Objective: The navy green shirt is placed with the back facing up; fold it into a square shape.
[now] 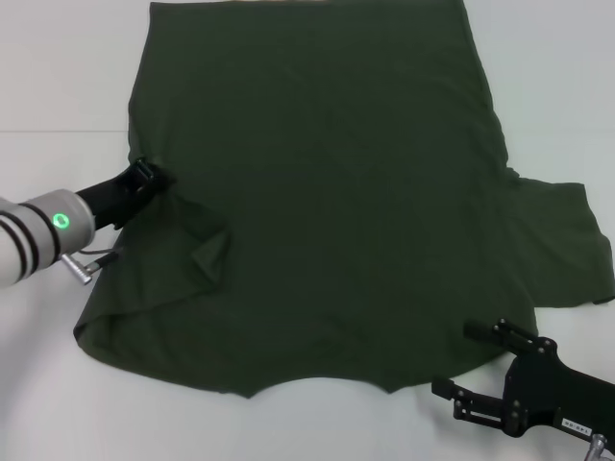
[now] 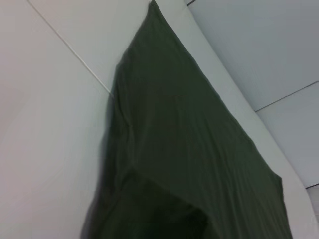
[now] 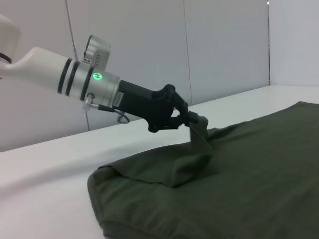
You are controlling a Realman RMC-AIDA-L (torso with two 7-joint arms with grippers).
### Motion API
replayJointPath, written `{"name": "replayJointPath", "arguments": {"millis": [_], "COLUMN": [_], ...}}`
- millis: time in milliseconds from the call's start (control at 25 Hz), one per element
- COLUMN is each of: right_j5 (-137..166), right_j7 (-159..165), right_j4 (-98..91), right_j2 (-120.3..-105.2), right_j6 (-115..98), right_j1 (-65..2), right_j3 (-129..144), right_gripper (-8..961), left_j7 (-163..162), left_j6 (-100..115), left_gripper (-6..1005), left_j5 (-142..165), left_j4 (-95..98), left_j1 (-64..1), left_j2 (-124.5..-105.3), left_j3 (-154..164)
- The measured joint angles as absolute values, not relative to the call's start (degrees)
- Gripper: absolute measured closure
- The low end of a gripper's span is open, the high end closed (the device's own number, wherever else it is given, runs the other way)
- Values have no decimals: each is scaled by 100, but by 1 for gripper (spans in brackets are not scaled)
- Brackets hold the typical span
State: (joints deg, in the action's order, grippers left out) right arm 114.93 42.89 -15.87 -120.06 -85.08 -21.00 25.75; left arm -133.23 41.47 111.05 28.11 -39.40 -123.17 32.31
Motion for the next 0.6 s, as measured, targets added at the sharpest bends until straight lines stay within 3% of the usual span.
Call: {"name": "replayJointPath", "arguments": {"millis": [280,600], "right_j5": [11488,11487], "right_j7": [4289,4289], "right_j4": [-1555,-1555], "right_j2": [-12006,-12006], "right_j6": [-8508,-8513], "right_j1": [-2109,-2102], "right_j3": [2575,2575], "right_gripper": [28,28], "left_j7": [-12699,-11797], "left_j6": [4231,4641], "left_gripper": [907,734], "left_j5": [10496,9902], "left_j4": [2576,2348], "left_j1": [-4024,-4057], "left_j2": [-12389,-12392], "left_j3": [3245,3247]}}
